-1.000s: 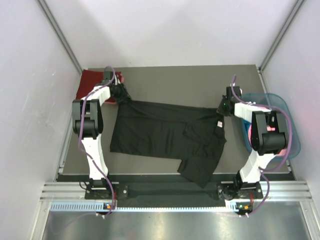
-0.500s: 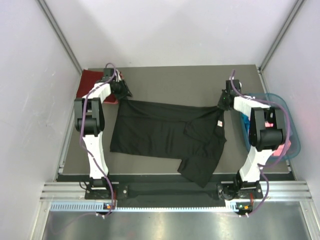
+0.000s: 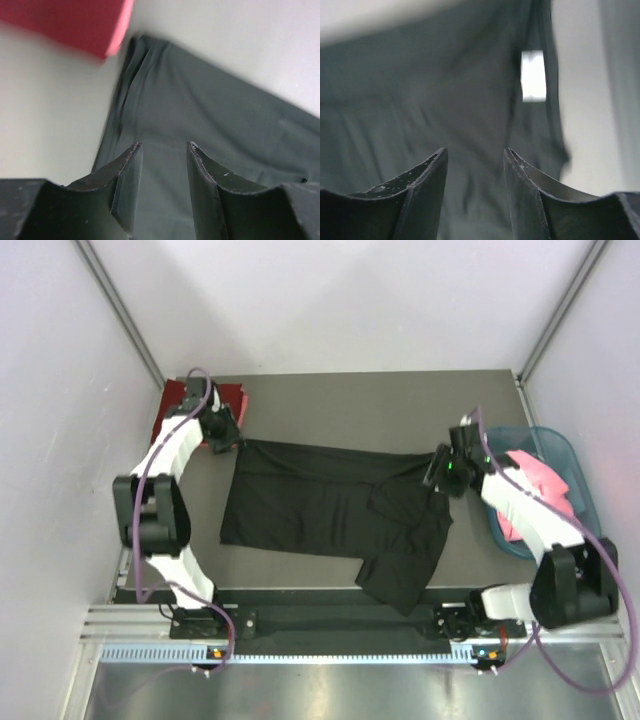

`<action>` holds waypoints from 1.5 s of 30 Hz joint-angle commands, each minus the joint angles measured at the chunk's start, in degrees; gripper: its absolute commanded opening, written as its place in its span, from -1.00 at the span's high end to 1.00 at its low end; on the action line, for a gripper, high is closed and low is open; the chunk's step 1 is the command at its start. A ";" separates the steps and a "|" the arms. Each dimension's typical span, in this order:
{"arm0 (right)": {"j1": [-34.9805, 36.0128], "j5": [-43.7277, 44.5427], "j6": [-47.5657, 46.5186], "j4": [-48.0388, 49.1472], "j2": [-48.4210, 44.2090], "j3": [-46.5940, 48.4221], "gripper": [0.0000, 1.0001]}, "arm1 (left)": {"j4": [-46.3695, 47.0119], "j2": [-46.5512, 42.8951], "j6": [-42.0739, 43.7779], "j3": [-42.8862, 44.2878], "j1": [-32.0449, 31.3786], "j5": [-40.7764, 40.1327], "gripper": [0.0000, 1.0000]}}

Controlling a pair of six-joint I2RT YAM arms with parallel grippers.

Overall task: Fold and stack the t-shirts
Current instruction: Fold the tshirt

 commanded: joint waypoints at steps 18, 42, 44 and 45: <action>39.26 6.34 48.46 -25.16 -24.73 -27.93 0.05 | -2.65 -21.47 -17.82 -26.66 2.78 -11.58 0.09; 65.89 8.01 79.59 -13.65 -18.05 -32.42 0.65 | -0.19 -23.85 -15.54 -28.94 6.55 -4.26 0.06; 66.16 9.41 79.24 -14.26 -18.05 -31.37 0.90 | -0.62 -24.03 -15.10 -28.95 7.00 -2.63 0.06; 66.25 10.11 78.63 -14.70 -18.05 -30.76 1.00 | -1.23 -23.94 -14.92 -28.60 7.26 -3.06 0.06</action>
